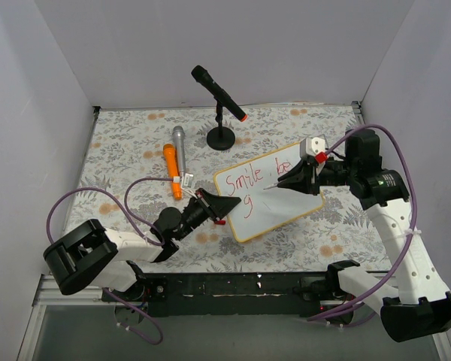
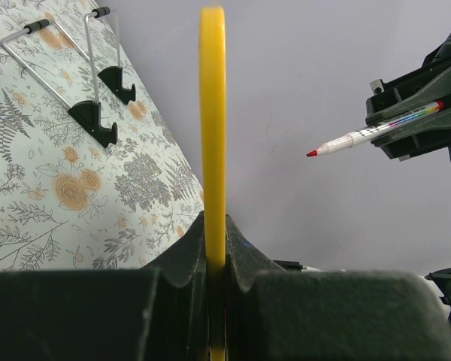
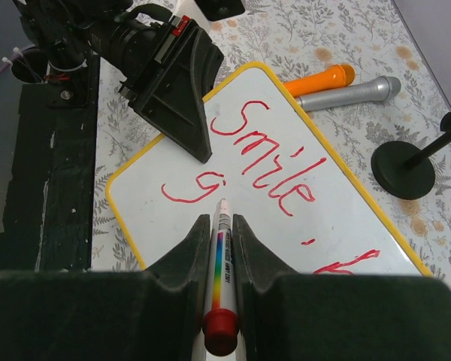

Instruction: Write a sentence on the whiteboard

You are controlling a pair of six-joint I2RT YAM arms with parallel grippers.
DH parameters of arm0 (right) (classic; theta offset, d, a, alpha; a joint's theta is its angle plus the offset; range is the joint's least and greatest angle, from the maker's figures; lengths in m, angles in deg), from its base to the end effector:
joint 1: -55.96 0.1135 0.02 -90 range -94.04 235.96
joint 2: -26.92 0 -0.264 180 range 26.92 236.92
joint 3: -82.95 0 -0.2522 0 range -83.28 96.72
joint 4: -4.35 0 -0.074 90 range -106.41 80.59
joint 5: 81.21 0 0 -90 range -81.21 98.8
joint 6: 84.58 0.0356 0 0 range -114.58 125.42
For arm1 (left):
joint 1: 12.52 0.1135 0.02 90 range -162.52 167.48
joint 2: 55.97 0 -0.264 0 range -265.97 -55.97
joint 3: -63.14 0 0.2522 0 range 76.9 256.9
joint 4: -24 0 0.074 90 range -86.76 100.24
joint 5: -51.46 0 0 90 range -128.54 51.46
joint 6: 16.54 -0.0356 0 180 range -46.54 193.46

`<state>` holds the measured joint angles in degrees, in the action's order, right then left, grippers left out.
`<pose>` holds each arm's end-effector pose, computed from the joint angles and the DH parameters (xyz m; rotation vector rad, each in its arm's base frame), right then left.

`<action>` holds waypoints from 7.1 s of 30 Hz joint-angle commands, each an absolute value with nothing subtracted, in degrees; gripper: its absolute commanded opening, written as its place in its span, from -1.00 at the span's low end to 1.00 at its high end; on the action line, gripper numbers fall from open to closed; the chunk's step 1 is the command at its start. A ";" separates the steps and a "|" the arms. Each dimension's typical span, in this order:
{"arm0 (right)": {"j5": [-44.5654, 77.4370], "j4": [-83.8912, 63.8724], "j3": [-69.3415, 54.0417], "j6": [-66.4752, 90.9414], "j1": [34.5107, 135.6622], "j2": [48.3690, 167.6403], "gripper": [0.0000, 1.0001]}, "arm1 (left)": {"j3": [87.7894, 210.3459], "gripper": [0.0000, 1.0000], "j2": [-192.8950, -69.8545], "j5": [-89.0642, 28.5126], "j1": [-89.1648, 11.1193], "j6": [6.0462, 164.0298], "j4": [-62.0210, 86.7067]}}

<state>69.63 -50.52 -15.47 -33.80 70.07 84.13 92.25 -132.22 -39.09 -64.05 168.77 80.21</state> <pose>0.1723 0.0754 0.3931 -1.3478 1.3376 0.8081 0.1477 -0.1854 0.2023 -0.6785 1.6616 -2.0141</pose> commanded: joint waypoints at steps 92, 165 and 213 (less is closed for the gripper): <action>51.42 -40.88 -18.07 -29.21 73.54 88.27 -0.97 | 107.92 -1.00 -143.16 -40.12 -63.76 173.48 104.63; 54.23 -38.77 -19.56 -23.67 70.55 87.04 -0.97 | 104.76 -1.00 -140.34 -44.08 -63.68 173.56 103.67; 52.13 -40.27 -19.83 -25.52 70.90 88.71 -0.97 | 104.76 -1.00 -140.78 -43.11 -63.68 173.56 105.16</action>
